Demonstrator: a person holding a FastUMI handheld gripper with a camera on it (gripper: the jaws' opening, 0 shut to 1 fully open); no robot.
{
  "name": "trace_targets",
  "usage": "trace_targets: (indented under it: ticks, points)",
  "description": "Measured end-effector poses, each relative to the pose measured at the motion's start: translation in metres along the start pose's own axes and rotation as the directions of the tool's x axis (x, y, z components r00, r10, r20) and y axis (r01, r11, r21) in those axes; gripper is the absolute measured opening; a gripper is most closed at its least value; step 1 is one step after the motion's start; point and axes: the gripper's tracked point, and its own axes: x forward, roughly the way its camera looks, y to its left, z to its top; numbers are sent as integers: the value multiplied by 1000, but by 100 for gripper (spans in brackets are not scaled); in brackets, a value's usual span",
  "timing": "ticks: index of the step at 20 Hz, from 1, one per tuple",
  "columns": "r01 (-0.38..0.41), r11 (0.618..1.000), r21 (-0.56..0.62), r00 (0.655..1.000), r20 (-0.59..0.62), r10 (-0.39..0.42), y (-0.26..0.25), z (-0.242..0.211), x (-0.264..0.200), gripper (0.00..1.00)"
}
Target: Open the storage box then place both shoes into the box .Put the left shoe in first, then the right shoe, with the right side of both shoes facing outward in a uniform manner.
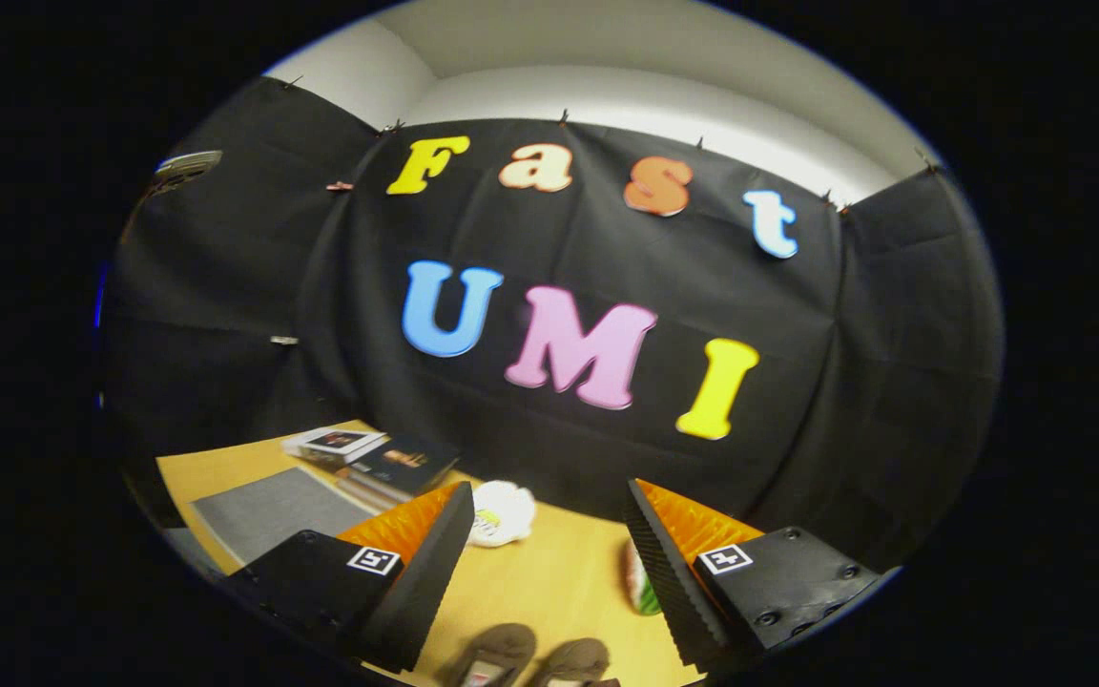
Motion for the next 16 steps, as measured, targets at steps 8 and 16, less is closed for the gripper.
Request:
trace_targets:
  ticks: [8,16]
  points:
    - [-357,640,681,833,-78,548,108,-86,36,96]
    - [-300,377,876,650,-101,753,168,-172,52,96]
